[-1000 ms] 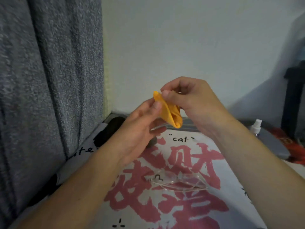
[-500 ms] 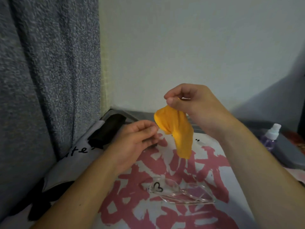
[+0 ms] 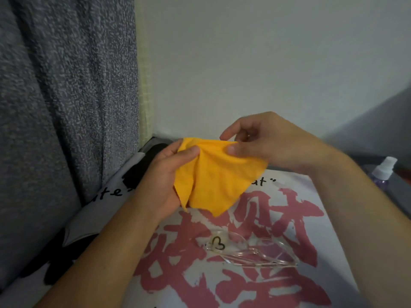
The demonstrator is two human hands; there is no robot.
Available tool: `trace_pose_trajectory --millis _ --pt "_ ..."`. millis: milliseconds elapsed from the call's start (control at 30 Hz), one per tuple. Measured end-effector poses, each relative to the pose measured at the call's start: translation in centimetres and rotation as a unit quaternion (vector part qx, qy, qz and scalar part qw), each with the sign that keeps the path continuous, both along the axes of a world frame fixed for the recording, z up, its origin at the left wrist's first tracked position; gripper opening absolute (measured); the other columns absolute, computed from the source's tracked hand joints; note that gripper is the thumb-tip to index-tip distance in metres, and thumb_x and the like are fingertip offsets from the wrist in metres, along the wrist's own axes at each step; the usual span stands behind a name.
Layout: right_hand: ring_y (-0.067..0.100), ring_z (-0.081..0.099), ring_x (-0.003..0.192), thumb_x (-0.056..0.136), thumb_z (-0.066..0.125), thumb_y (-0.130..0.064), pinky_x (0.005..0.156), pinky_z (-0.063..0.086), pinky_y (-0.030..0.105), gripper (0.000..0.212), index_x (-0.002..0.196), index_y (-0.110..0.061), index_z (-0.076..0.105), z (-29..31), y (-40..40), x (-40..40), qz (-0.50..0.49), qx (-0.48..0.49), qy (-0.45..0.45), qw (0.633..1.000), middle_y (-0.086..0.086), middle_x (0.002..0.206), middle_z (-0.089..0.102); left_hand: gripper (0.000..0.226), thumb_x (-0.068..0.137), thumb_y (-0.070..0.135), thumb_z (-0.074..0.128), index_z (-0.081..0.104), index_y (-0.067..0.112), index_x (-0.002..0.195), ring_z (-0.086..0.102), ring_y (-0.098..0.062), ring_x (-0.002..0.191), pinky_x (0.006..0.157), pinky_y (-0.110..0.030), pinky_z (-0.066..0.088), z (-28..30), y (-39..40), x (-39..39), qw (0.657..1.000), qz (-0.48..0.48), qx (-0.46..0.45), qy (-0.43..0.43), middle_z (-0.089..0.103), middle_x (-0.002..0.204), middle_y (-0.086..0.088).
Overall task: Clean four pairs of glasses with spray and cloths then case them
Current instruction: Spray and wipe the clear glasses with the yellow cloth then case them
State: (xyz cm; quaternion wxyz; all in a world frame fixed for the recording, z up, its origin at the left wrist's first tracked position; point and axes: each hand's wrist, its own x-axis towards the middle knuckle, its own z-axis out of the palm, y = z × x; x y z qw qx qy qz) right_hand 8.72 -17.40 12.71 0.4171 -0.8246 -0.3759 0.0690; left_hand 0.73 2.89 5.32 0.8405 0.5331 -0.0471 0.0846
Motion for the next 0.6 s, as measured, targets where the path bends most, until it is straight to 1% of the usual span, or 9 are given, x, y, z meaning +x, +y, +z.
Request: trace_pose_trajectory --millis 133,200,267,333,367,400,467,533,600 --pt "0.007 0.067 0.086 0.090 0.074 -0.023 0.084 0.050 0.023 0.007 0.090 -0.018 0.079 0.1 -1.8 0.3 0.032 -0.146 0.042 0.988 -0.002 0.089 0.077 0.030 0.086 0.020 0.064 0.062 0.009 0.114 0.070 -0.024 0.093 0.080 -0.037 0.059 0.2 0.9 0.0 1.000 0.016 0.024 0.001 0.070 0.102 -0.012" --pt "0.003 0.066 0.084 0.095 0.066 -0.018 0.079 0.048 0.018 0.013 0.086 -0.014 0.075 -0.3 -2.0 0.4 0.027 -0.080 0.066 0.994 -0.002 0.086 0.075 0.031 0.087 0.021 0.061 0.062 0.009 0.115 0.070 -0.023 0.091 0.079 -0.036 0.060 0.2 0.9 0.0 0.999 0.015 0.034 0.011 0.071 0.100 -0.010" --pt "0.014 0.070 0.100 0.095 0.064 -0.026 0.092 0.053 0.028 0.018 0.091 -0.009 0.069 -1.4 -1.6 1.0 0.029 0.076 0.195 0.977 0.005 0.101 0.076 0.036 0.088 0.023 0.060 0.062 0.008 0.121 0.071 -0.023 0.093 0.083 -0.037 0.059 0.3 0.7 -0.1 0.999 0.016 0.035 0.027 0.072 0.104 -0.011" --pt "0.028 0.068 0.111 0.081 0.070 -0.058 0.101 0.052 0.042 0.060 0.111 -0.006 0.066 -3.3 -0.7 1.9 0.046 0.137 0.325 0.935 0.013 0.117 0.073 0.042 0.089 0.025 0.057 0.063 0.005 0.126 0.072 -0.025 0.097 0.085 -0.039 0.059 0.3 0.6 -0.2 0.998 0.015 0.027 0.046 0.074 0.111 -0.012" --pt "0.030 0.068 0.110 0.074 0.069 -0.070 0.100 0.053 0.042 0.082 0.122 -0.003 0.064 -4.5 -0.2 2.2 0.057 0.112 0.363 0.923 0.013 0.118 0.071 0.042 0.090 0.026 0.056 0.063 0.005 0.127 0.073 -0.027 0.100 0.087 -0.040 0.060 0.4 0.6 -0.2 0.998 0.016 0.020 0.056 0.074 0.114 -0.014" --pt "0.028 0.067 0.106 0.073 0.066 -0.073 0.096 0.054 0.040 0.089 0.126 -0.002 0.062 -5.3 0.4 2.1 0.067 0.082 0.391 0.914 0.012 0.116 0.071 0.043 0.092 0.027 0.054 0.063 0.005 0.128 0.072 -0.029 0.105 0.089 -0.043 0.060 0.4 0.6 -0.2 0.998 0.018 0.009 0.067 0.073 0.117 -0.015" --pt "0.020 0.068 0.095 0.083 0.065 -0.056 0.088 0.054 0.034 0.057 0.112 -0.007 0.069 -6.4 1.2 1.7 0.084 0.058 0.407 0.908 0.007 0.103 0.072 0.045 0.097 0.029 0.051 0.060 0.004 0.133 0.068 -0.034 0.115 0.096 -0.050 0.055 0.5 1.0 -0.1 0.995 0.023 -0.007 0.092 0.070 0.125 -0.019" --pt "0.020 0.066 0.086 0.086 0.068 -0.030 0.086 0.054 0.033 0.021 0.092 -0.011 0.068 -6.1 1.6 1.7 0.061 0.106 0.404 0.906 0.005 0.091 0.071 0.044 0.102 0.030 0.048 0.057 0.004 0.137 0.065 -0.036 0.119 0.100 -0.053 0.051 0.5 1.5 0.0 0.994 0.032 -0.008 0.108 0.067 0.130 -0.020" --pt "0.023 0.064 0.085 0.085 0.067 -0.023 0.090 0.052 0.037 0.013 0.088 -0.011 0.065 -5.6 1.5 2.0 0.028 0.178 0.402 0.898 0.008 0.089 0.068 0.039 0.104 0.028 0.046 0.059 0.007 0.135 0.068 -0.033 0.115 0.095 -0.050 0.053 0.4 1.9 0.0 0.992 0.050 0.008 0.116 0.069 0.127 -0.016"
